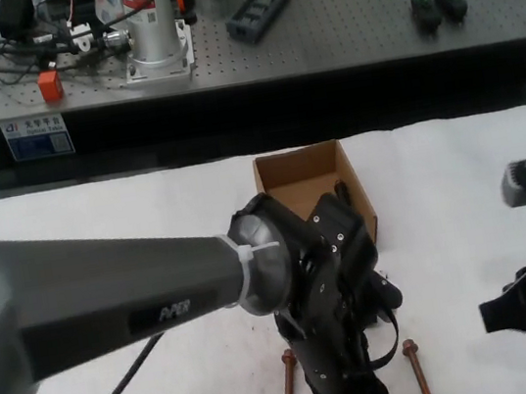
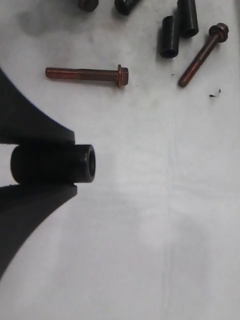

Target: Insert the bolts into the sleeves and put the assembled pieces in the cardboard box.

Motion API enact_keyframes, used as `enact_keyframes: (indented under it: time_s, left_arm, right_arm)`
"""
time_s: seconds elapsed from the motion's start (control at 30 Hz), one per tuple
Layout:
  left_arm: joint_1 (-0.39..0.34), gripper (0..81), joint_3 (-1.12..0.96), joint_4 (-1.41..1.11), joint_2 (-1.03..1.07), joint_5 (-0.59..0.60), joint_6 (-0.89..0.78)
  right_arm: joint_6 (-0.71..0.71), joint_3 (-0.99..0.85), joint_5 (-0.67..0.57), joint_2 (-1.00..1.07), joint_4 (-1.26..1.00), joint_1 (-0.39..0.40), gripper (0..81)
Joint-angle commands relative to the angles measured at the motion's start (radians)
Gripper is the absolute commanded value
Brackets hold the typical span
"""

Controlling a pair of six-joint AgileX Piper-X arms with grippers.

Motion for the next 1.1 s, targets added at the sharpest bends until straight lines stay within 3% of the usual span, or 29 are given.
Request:
enact_keyframes:
  time_s: [0.0,0.13,0.3,0.43,0.63,0.83,0.93,1.07]
  left_arm:
    - [-0.006,31.7,-0.008,-0.005,0.031,0.002,-0.007]
    - [-0.006,25.6,-0.018,-0.005,0.061,-0.005,-0.01]
    - [-0.006,0.1,-0.019,-0.008,0.078,-0.006,-0.01]
    - [-0.004,0.7,-0.048,-0.012,0.056,-0.006,-0.049]
    - [0.075,0.7,-0.013,-0.114,-0.172,0.002,-0.211]
    - [0.188,0.7,0.327,-0.677,-0.509,0.212,-0.583]
    - [0.2,0.7,0.475,-0.952,-0.616,0.284,-0.708]
    - [0.2,0.7,0.582,-1.185,-0.682,0.289,-0.813]
  right_arm:
    - [0.004,0.001,0.001,-0.081,0.015,-0.036,0.2]
    - [0.004,0.001,0.001,-0.1,0.034,-0.04,0.2]
    - [0.004,0.001,0.001,-0.1,0.062,-0.04,0.2]
    - [-0.018,0.001,-0.061,-0.113,0.07,-0.04,0.2]
    - [-0.009,0.059,-0.356,-0.225,0.058,-0.038,0.2]
    - [0.165,0.202,-0.683,-0.361,-0.203,0.052,0.2]
    - [0.281,0.247,-0.699,-0.362,-0.408,0.13,0.2]
    - [0.365,0.254,-0.701,-0.309,-0.635,0.221,0.2]
